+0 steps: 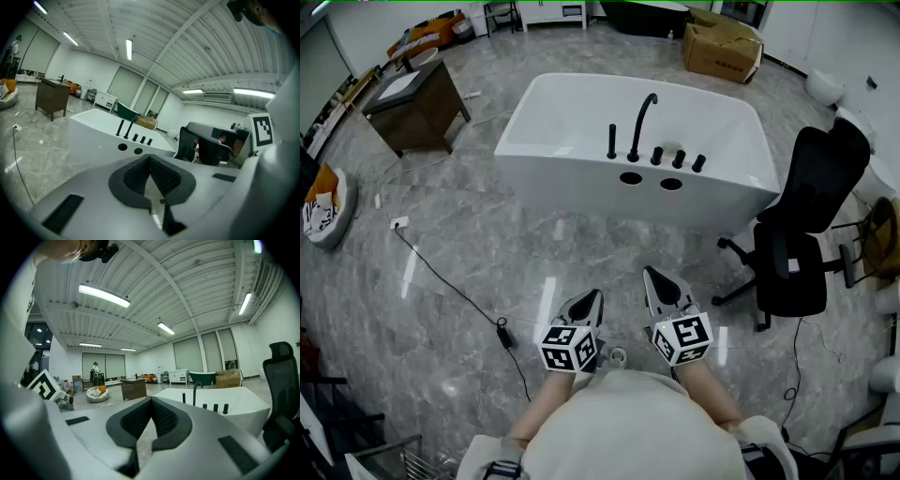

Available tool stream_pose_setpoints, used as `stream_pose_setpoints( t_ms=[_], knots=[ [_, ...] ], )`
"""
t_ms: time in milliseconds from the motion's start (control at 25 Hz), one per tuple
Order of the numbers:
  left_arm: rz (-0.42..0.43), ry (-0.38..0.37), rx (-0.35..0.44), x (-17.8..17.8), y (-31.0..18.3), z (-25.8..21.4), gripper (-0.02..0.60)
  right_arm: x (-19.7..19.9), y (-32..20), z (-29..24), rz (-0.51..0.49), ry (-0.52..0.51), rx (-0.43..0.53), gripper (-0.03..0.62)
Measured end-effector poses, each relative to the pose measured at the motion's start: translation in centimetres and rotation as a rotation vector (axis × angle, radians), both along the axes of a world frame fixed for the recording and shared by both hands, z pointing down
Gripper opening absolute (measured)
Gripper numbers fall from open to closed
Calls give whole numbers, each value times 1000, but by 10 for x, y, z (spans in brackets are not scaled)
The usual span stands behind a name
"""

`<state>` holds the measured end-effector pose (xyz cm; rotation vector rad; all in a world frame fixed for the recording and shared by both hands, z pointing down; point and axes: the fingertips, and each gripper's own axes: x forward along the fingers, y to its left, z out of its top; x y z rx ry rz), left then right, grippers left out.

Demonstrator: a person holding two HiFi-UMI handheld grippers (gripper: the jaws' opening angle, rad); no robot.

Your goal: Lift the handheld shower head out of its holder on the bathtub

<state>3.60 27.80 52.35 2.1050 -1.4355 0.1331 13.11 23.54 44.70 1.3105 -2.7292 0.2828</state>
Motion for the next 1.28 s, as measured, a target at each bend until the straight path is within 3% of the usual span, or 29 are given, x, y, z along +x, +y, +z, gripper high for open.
stream_pose_setpoints(
  t_ms=[160, 440, 960, 1280],
  knots=[
    [34, -19, 39, 12, 9, -13, 20, 4, 12, -9, 1, -21, 17, 18],
    [-10, -14, 74, 25, 15, -24, 20, 20, 35, -9, -34, -8, 22, 18],
    [-42, -30, 71, 24, 32, -21, 20, 19, 47, -11, -84, -51, 26, 18],
    [-11, -31, 47, 29, 24, -16, 20, 21, 40, -4, -69, -51, 5, 18]
  ],
)
